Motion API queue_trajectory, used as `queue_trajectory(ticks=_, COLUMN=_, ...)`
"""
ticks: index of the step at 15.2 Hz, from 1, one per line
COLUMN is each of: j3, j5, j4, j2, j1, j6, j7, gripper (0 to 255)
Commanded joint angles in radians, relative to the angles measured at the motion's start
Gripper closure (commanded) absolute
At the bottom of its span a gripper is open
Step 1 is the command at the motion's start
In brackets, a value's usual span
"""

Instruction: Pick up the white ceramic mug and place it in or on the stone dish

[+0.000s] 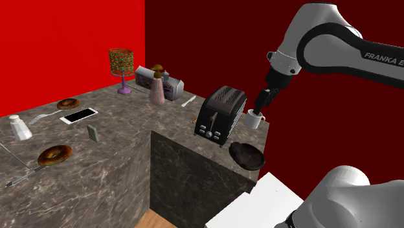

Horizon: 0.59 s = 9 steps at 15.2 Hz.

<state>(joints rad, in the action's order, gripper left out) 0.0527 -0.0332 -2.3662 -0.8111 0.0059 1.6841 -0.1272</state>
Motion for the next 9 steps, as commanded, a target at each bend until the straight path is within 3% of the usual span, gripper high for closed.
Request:
queue_trajectory(ticks=1, j3=0.0, j5=0.0, j4=0.0, j2=0.0, j1=0.0, j6=0.0, j7=0.0, gripper=0)
queue_trajectory(ticks=9, j3=-0.13, j5=-0.056, j4=-0.003, j2=0.18, j1=-0.058, j6=0.165, j7=-0.104, gripper=0)
